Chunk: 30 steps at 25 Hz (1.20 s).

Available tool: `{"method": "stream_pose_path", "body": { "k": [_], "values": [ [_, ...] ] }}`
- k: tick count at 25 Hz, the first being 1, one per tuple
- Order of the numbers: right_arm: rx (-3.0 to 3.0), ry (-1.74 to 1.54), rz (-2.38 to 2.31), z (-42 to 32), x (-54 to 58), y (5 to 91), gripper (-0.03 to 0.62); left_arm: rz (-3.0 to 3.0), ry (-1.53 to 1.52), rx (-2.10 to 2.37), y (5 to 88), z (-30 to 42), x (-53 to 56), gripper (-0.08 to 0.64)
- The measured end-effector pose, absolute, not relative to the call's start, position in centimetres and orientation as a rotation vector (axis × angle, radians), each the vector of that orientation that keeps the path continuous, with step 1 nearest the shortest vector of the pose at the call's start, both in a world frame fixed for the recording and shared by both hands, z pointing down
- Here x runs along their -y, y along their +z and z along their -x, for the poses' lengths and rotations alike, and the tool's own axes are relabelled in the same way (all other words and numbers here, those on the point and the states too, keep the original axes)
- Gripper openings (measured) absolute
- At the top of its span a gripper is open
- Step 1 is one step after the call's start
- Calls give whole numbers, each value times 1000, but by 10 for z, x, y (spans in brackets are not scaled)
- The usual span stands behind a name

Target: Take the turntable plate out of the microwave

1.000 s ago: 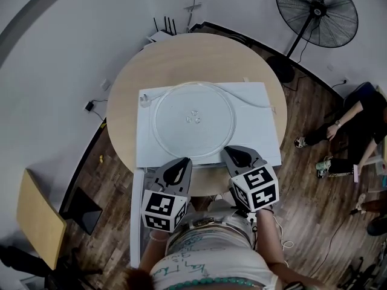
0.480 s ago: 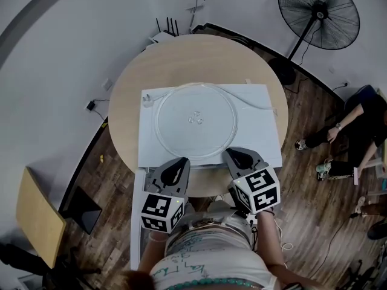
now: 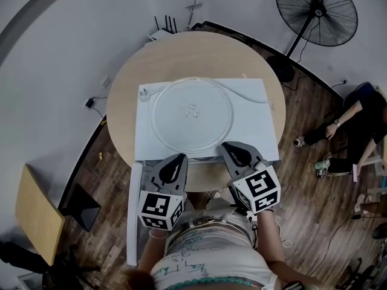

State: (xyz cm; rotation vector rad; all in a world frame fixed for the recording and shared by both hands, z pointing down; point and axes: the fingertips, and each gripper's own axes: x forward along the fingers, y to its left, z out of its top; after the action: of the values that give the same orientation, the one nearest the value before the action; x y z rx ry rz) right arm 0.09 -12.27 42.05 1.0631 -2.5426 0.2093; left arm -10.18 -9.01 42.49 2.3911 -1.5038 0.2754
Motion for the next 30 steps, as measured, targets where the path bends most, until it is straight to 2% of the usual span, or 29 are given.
{"method": "stream_pose_path", "body": {
  "k": [19,30],
  "values": [
    [2818,14,-878,-13,79,372,-9,-2474,90,1683,371,42,58,20],
    [2888,9,-909,-2,49,351,-9,-2514,100,1758,354,49,31,15]
  ]
}}
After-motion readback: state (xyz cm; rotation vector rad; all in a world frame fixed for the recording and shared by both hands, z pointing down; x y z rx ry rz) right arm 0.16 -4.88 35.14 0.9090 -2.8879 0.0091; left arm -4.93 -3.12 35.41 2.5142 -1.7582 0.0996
